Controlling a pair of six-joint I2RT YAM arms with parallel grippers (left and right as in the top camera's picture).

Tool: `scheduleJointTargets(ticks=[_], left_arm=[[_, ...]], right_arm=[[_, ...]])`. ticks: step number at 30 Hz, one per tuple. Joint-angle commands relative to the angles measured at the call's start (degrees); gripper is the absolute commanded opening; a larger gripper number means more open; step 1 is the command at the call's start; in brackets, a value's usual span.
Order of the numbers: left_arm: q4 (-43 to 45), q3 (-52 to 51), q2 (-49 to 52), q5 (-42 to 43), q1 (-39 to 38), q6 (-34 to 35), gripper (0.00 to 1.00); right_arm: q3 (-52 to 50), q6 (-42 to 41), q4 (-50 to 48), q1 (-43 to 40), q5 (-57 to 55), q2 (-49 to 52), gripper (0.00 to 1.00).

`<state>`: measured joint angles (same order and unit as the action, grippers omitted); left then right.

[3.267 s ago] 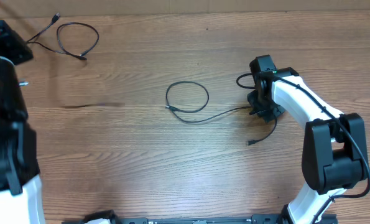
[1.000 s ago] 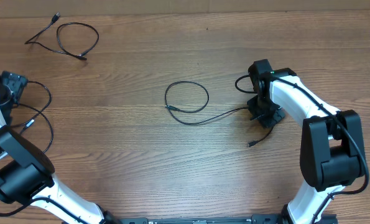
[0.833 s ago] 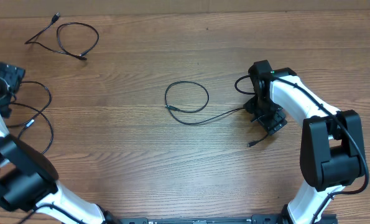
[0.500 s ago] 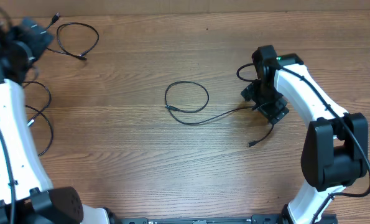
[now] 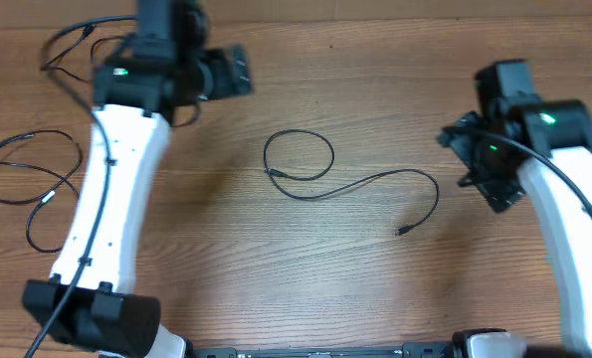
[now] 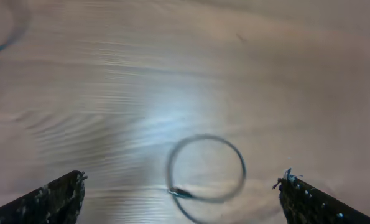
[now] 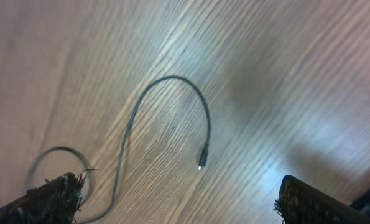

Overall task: Untangle cables
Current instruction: 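Move the left gripper to the last cable at center and grasp it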

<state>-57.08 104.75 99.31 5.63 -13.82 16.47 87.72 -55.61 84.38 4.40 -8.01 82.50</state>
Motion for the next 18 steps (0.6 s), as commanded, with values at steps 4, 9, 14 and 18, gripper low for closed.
scheduleJointTargets(ticks=[4,9,14,18], left_arm=[[-0.1,0.0,7.1,1.6,-9.3,-13.5,1.00],[-2.3,0.0,12.6,6.6,-15.8,-29.7,0.99],[-2.2,0.0,17.2,6.2,-20.0,-37.1,0.99],[-2.1,0.0,21.3,5.6,-21.8,-37.7,1.00]], right_arm=[[1.4,0.2,3.5,-2.3,-1.0,-7.0,1.00],[1.4,0.2,4.6,-2.3,-1.4,-8.9,1.00],[1.4,0.2,4.9,-2.3,-0.9,-8.8,1.00],[1.4,0.2,4.9,-2.3,-0.9,-8.8,1.00]])
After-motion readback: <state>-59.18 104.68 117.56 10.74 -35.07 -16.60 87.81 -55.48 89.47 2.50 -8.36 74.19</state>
